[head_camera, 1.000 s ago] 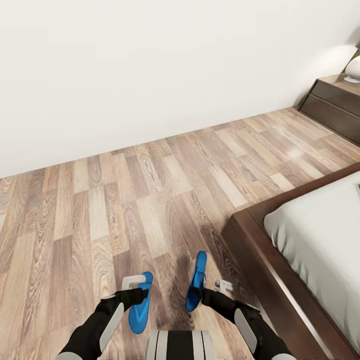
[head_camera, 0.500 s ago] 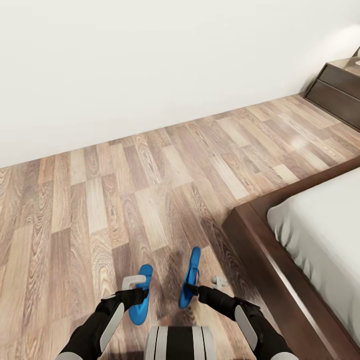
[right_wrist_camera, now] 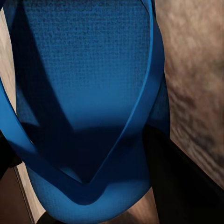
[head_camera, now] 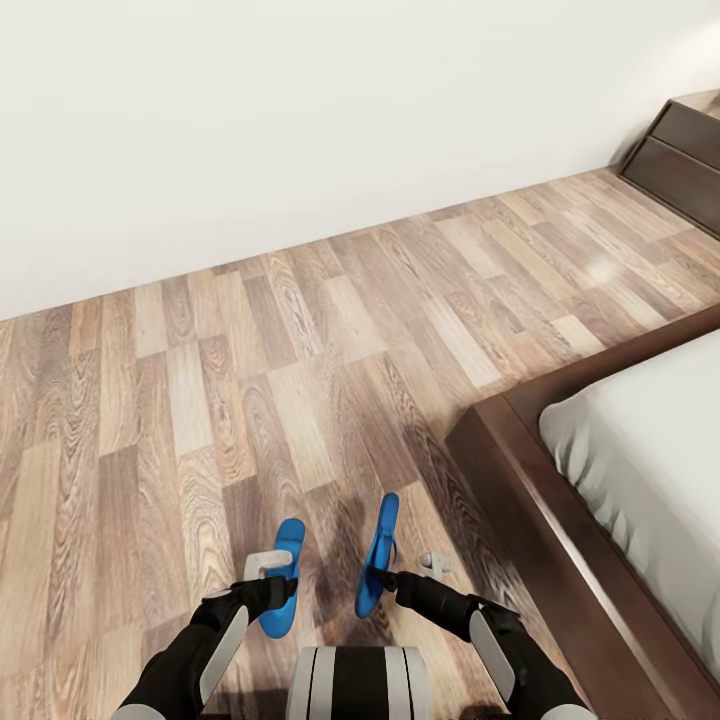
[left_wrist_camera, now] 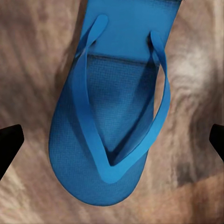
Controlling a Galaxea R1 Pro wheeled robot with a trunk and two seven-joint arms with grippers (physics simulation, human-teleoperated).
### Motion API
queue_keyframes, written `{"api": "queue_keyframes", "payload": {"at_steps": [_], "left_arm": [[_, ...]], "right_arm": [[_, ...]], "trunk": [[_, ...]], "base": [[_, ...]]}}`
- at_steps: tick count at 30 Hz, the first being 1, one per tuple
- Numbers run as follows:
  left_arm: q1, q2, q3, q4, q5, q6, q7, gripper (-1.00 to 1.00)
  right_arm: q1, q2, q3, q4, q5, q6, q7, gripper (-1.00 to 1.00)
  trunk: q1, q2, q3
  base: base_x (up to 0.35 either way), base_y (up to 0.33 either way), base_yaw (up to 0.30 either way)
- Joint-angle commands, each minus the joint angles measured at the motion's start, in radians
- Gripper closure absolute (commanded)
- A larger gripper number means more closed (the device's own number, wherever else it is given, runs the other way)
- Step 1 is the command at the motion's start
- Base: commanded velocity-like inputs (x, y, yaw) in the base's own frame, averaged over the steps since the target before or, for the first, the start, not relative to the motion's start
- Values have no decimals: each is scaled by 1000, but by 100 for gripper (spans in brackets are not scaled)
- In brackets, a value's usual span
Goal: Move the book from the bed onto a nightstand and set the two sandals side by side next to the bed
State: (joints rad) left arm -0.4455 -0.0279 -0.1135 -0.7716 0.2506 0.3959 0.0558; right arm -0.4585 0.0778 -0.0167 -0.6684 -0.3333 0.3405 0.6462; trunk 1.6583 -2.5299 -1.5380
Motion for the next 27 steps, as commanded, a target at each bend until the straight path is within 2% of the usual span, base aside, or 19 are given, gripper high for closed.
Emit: {"api": "queue_keyframes", "payload": {"at_steps": [1, 10, 27], "left_arm": [[0, 0, -2, -2, 10, 4, 6, -100], [0, 2, -2, -2, 10, 4, 7, -100], [0, 1, -3, -2, 9, 4, 8, -100]], "right_arm": [[0, 0, -2, 0, -9, 9, 1, 100], [0, 0, -2, 0, -9, 9, 1, 100], [0, 0, -1, 0, -9, 8, 1, 100]], "trunk": [[0, 0, -1], [0, 0, -1], [0, 0, -1]], "base": [[0, 0, 0], [125, 0, 0], [7, 0, 0]]}}
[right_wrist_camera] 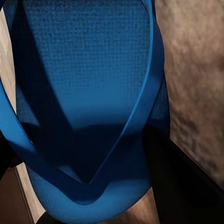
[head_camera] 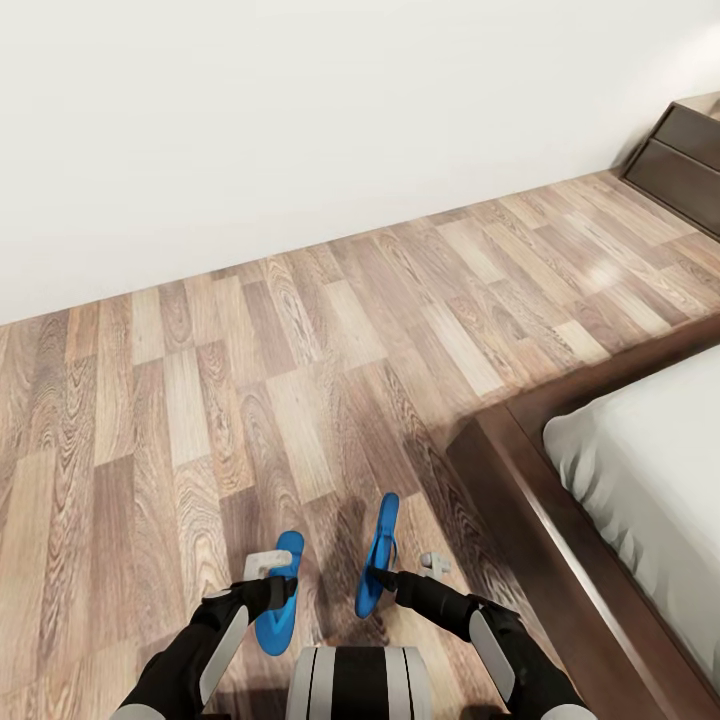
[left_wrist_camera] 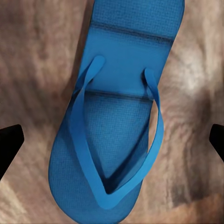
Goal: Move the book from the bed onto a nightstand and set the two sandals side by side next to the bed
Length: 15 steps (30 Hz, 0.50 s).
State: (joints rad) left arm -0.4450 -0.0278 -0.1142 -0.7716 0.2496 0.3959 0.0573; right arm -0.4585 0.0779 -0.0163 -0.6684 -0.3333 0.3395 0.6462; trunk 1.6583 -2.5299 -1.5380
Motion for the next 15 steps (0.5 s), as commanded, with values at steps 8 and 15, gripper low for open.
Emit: {"api": "queue_keyframes", "payload": {"at_steps": [8, 15], "left_arm": [[0, -24, -2, -33, 9, 4, 108, -100], [0, -35, -4, -37, 8, 2, 156, -100]], "right_arm": [[0, 0, -1, 0, -9, 9, 1, 100], [0, 0, -1, 0, -9, 9, 1, 100]], "trunk": [[0, 0, -1], [0, 0, -1]], "base": [[0, 0, 0], [0, 0, 0]]}}
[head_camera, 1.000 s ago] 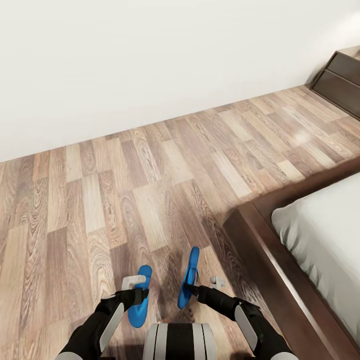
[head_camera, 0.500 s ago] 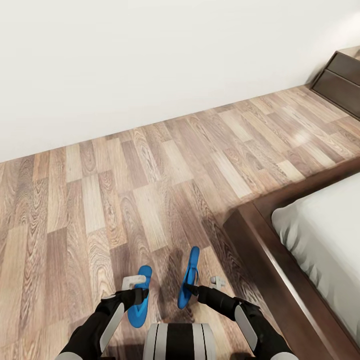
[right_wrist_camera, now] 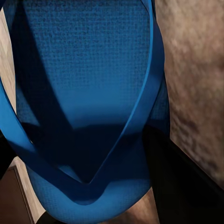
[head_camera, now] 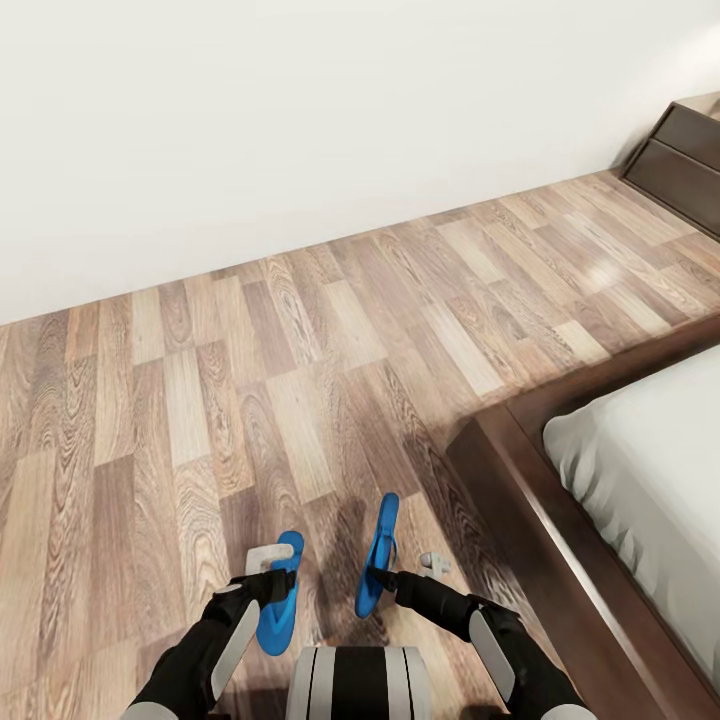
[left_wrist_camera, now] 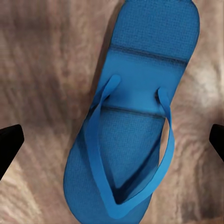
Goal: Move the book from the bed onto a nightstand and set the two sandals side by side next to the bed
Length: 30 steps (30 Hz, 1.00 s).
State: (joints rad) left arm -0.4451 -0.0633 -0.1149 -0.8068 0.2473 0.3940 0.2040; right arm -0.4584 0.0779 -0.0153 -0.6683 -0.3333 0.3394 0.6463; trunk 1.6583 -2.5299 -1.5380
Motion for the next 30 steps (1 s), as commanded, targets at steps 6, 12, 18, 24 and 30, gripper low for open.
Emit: {"api": "queue_keyframes", "payload": {"at_steps": [6, 12, 18, 24, 30], "left_arm": [[0, 0, -4, 0, 10, 3, 7, -100], [0, -1, -7, 0, 10, 2, 2, -100], [0, -1, -8, 0, 10, 0, -1, -100], [0, -1, -8, 0, 10, 0, -2, -100], [0, -1, -8, -1, 10, -1, -2, -100]], "right_arm": [[0, 0, -2, 0, -9, 9, 1, 100], [0, 0, -2, 0, -9, 9, 1, 100], [0, 0, -2, 0, -9, 9, 1, 100], [0, 0, -2, 0, -9, 9, 1, 100], [0, 0, -2, 0, -9, 9, 1, 100]], "trunk": [[2, -1, -20], [5, -3, -43], [7, -4, -66], [9, -5, -82], [9, -5, -82]], "base": [[0, 0, 0], [0, 0, 0], [0, 0, 0], [0, 0, 0], [0, 0, 0]]}}
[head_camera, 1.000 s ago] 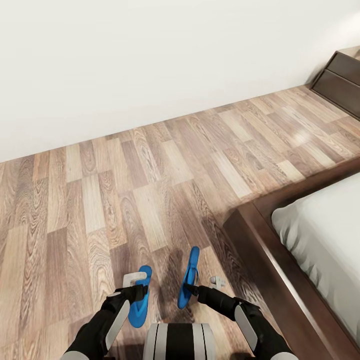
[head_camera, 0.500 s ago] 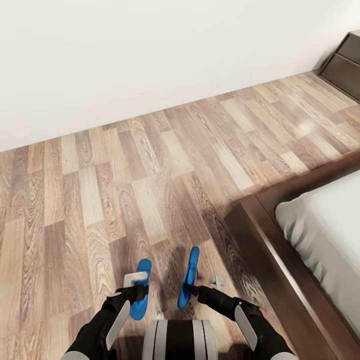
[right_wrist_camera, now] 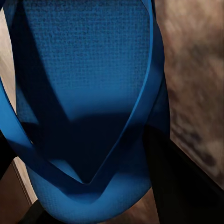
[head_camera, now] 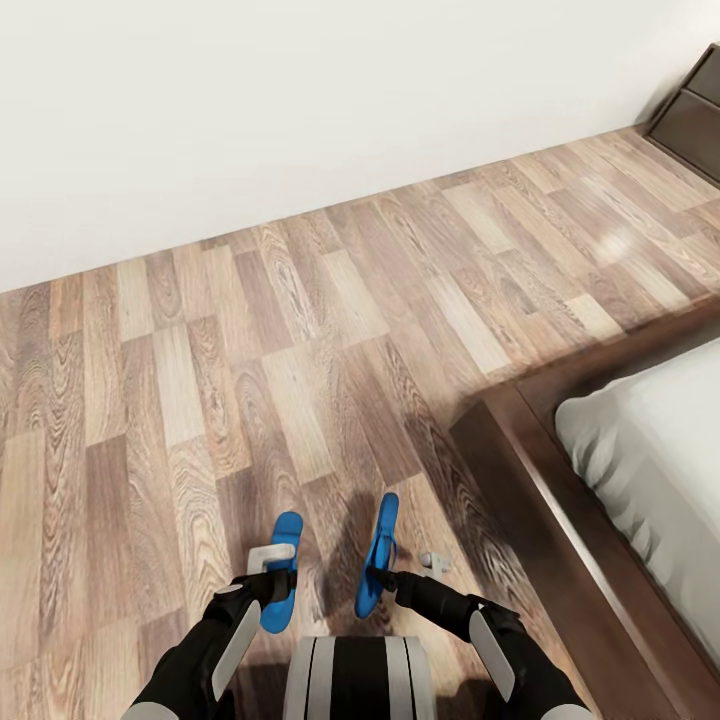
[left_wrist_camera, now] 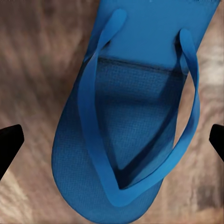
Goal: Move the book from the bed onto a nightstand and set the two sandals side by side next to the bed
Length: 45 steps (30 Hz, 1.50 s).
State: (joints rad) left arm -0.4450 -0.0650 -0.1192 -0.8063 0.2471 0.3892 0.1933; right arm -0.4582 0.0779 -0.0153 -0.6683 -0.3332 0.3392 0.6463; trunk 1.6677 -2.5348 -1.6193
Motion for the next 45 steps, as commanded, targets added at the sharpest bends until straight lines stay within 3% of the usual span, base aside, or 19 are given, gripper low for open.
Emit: {"api": "queue_keyframes", "payload": {"at_steps": [1, 23, 30, 37, 45], "left_arm": [[0, 1, -4, -2, 11, 4, 9, -100], [0, -6, -5, -2, 9, 4, 10, -100], [0, -6, -5, -2, 10, 4, 11, -100], [0, -6, -5, -2, 10, 4, 11, -100], [0, -6, -5, -2, 11, 5, 10, -100]], "right_arm": [[0, 0, -2, 0, -9, 9, 1, 100], [0, 0, -2, 0, -9, 9, 1, 100], [0, 0, -2, 0, -9, 9, 1, 100], [0, 0, -2, 0, -9, 9, 1, 100], [0, 0, -2, 0, -9, 9, 1, 100]], "trunk": [[0, 0, -1], [0, 0, -1], [3, -2, -28], [3, -2, -28], [6, -3, -51]], "base": [[0, 0, 0], [46, -7, 0], [0, 0, 0], [0, 0, 0], [0, 0, 0]]}}
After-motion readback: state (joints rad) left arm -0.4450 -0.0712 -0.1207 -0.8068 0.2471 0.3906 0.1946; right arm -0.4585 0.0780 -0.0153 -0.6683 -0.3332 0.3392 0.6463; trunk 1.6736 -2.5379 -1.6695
